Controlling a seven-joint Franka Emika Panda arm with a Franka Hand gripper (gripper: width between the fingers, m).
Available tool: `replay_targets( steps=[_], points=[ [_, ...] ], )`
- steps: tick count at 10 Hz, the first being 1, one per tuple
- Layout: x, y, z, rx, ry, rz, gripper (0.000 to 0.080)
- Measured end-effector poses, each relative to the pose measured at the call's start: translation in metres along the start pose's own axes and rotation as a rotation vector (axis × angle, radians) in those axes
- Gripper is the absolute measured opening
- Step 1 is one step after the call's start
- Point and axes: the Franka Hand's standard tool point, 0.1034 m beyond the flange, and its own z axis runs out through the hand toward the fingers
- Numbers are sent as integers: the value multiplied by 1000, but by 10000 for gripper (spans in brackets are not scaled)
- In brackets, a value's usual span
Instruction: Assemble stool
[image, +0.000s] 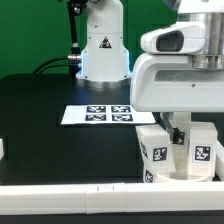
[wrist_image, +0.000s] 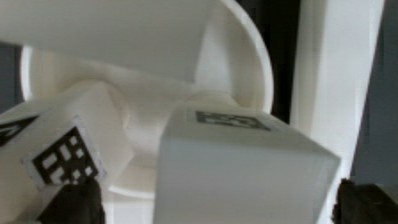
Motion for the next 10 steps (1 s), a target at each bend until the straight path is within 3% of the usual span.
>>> replay_targets(
  steps=[3,4,5,6,9,10],
  points=[
    [0,1,0,0,0,37,638],
    [0,1,0,0,0,38,477],
    [0,1,0,2,0,75,477],
    [0,1,0,1,-1,192,334],
    [0,1,0,1,-1,412,334],
    [-1,0,0,1,2,600,334]
  ],
)
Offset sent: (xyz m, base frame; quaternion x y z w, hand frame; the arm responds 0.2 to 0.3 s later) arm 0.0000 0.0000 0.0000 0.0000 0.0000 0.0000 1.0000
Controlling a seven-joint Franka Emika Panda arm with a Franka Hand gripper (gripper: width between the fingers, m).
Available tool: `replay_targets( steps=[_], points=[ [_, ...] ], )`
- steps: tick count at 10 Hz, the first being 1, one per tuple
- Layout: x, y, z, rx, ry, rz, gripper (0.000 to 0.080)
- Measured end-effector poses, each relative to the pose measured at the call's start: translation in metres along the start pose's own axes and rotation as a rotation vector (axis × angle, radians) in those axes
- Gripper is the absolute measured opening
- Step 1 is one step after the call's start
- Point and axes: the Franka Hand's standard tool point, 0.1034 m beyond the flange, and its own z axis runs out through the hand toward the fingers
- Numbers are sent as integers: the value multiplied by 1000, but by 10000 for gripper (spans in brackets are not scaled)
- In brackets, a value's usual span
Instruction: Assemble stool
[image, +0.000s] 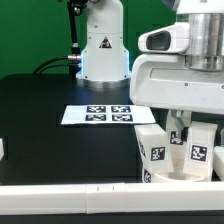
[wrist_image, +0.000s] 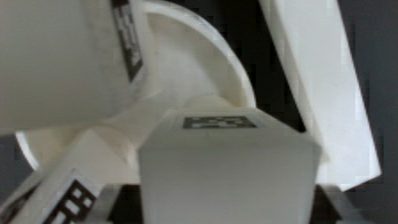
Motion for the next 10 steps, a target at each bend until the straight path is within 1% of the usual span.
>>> replay_targets(
  steps=[1,2,3,4,8,9,10],
  points=[
    [-3,0,0,0,-1,216,334],
    [-6,-3,0,20,4,436,334],
    [-6,-4,-1,69,7,647,334],
    [-1,0,-3,110,-3,742,334],
    [-2,-3,-3,114,-21,1017,335],
    [-3,-5,-4,120,-31,1143,335],
    [-3,-9,-5,141,-45,1309,335]
  ],
)
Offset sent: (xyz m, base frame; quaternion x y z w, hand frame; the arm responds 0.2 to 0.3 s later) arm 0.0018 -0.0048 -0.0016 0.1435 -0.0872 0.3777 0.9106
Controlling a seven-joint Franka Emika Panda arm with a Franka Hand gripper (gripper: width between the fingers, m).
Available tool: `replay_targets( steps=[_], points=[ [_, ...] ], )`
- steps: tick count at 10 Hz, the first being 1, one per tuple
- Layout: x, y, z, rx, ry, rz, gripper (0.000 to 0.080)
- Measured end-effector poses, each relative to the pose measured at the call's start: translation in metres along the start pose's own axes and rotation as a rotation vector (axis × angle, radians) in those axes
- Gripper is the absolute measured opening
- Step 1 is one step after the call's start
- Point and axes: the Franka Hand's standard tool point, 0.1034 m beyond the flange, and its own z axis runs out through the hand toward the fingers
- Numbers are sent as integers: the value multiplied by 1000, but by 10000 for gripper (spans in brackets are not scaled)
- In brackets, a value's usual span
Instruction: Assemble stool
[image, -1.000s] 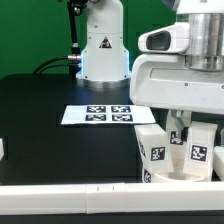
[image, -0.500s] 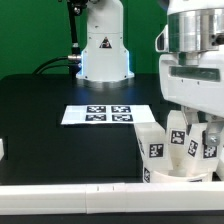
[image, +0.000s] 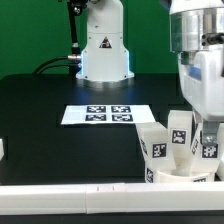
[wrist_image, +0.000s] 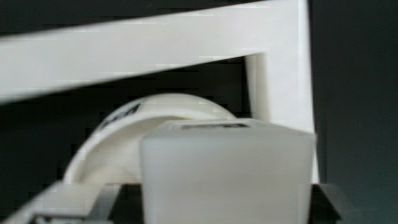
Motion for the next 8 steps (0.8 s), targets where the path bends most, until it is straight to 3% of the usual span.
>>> replay_targets(
  steps=[1,3,4,8],
  points=[
    [-4,-2,0,36,-25,208,335],
    [0,-6,-2,146,-86,362,335],
    [-4,-3,-1,130,-92,389,335],
    [-5,-2,-1,135,-111,499,335]
  ],
)
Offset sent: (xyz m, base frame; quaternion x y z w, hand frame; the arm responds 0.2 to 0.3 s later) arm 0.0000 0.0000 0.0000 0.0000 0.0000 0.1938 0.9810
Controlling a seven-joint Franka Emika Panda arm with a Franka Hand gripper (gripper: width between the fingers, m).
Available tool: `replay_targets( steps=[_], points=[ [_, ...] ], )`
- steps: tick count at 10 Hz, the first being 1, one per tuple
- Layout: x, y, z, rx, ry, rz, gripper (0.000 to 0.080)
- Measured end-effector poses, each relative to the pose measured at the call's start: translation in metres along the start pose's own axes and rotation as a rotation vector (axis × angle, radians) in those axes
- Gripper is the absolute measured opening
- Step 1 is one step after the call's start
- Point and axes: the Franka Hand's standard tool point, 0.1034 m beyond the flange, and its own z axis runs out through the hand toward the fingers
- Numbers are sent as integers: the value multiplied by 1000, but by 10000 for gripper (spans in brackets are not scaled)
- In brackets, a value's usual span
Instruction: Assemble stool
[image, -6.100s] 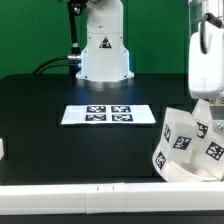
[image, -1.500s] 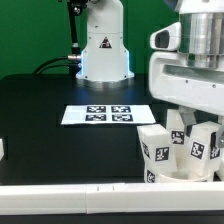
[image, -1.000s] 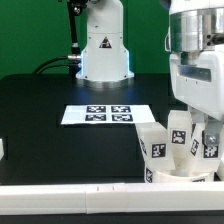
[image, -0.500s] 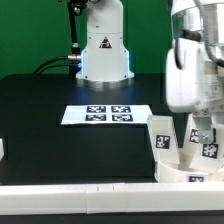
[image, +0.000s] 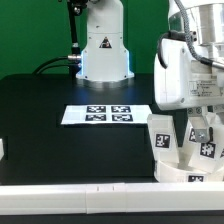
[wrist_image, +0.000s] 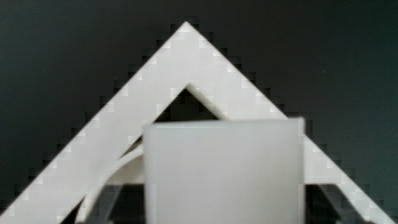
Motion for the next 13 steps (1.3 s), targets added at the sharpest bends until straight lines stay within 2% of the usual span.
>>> replay_targets(
  steps=[2,3,4,6,7,8,9,11,13],
  points=[
    [-3,5,0,63,-29,96,335],
    [-4,5,-1,107,-40,119,335],
    [7,-3,-2,173,-45,112,335],
    [21,-17,-4,220,-34,70,335],
    [27,-23,-4,240,-25,40,499],
    [31,-27,-5,256,-18,9,601],
    [31,-30,-7,256,-14,-55,637],
    [19,-44,-26,294,-24,-182,647],
    [-1,-40,-42,303,-34,-405,649]
  ],
)
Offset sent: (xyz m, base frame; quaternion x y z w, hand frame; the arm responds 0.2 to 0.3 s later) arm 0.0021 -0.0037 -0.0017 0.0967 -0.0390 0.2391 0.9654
